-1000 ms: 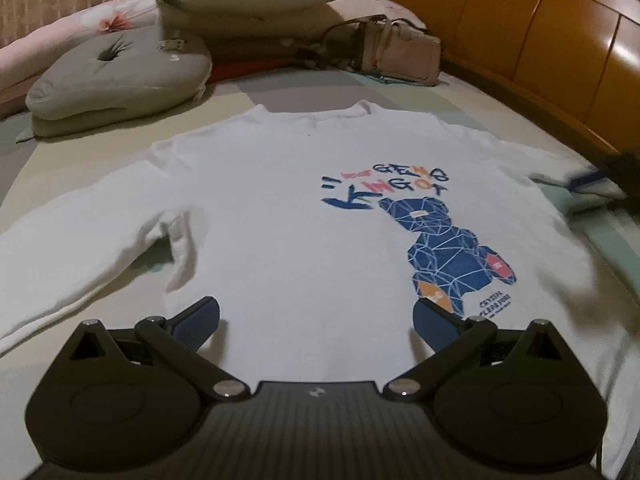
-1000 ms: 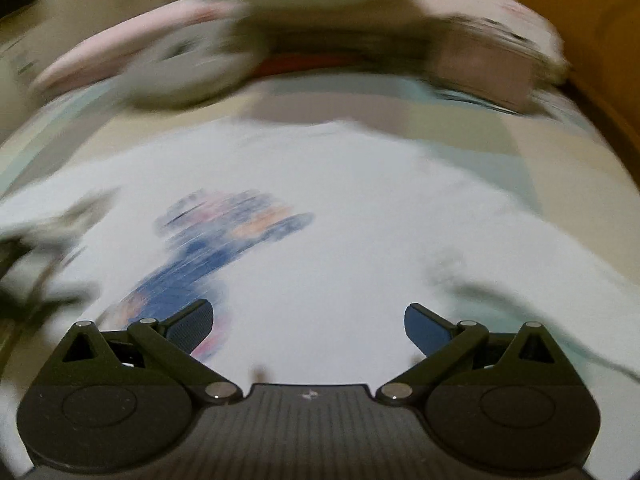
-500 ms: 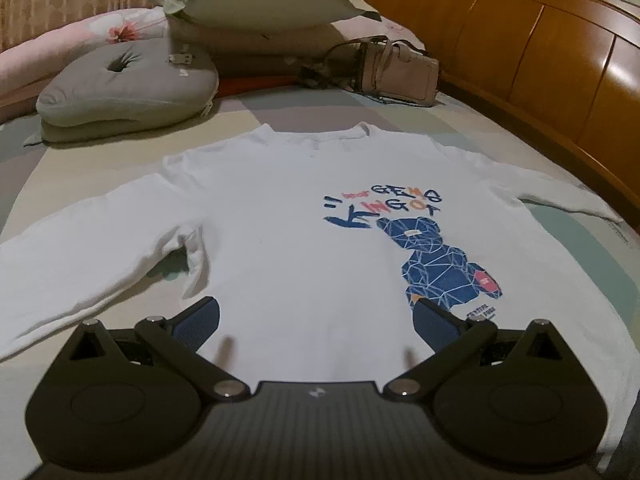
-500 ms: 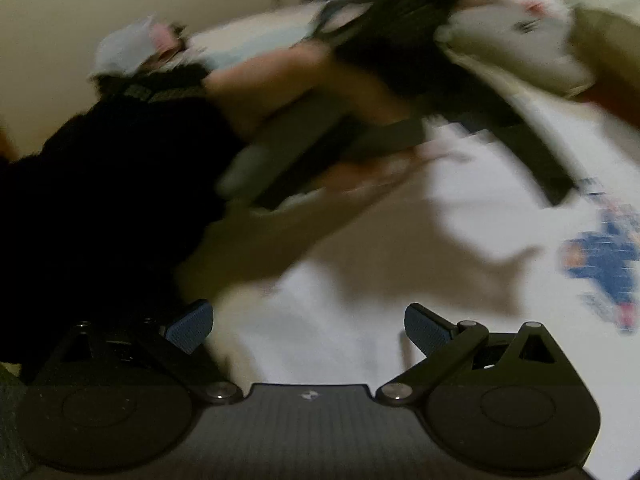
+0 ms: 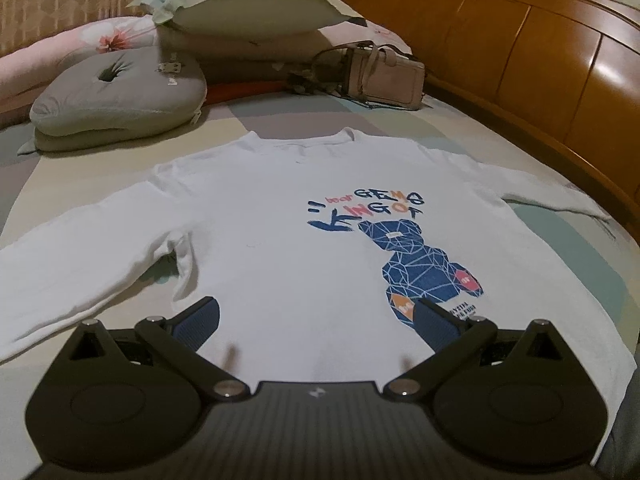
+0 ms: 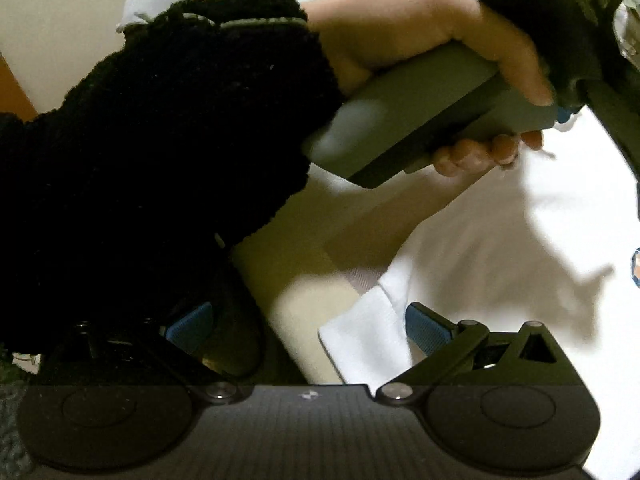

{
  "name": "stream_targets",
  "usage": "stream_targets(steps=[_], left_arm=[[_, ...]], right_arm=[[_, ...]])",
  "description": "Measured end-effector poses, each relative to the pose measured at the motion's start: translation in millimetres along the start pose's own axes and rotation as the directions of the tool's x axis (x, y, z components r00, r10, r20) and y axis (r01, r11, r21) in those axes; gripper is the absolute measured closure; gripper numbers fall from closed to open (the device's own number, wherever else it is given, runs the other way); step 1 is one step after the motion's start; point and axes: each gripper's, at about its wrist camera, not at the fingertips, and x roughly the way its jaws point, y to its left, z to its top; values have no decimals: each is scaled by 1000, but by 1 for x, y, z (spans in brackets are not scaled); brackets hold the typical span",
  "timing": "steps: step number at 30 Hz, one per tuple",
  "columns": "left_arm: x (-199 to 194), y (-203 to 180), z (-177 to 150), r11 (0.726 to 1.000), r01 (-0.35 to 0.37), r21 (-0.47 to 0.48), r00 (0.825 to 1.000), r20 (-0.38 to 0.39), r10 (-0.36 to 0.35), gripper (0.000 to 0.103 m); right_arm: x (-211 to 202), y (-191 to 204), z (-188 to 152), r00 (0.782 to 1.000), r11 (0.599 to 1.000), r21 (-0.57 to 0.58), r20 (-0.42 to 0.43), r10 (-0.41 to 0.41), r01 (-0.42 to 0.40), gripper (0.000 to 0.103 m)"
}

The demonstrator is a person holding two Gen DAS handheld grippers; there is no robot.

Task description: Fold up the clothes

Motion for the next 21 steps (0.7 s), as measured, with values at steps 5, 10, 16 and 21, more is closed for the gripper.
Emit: stream_targets(steps=[5,10,16,21], left_arm=[[-5,-2,0,1000,12,6,1000,7,-12,1],[-14,-8,-2,999,37,20,999,22,-37,1],[-13,-7,-7,999,26,20,1000,10,-26,1],[-9,-4,-5,999,32,1,999,3,-32,1]], right_arm=[[-38,-1,-1,994,993,36,-18,-111,111,0],[-68,7,-11,964,964,-17,-27,-266,266,0],[-46,-5,2,976,977,10,17,-215,215,0],[-4,-14,9,986,985,33,12,-168,167,0]])
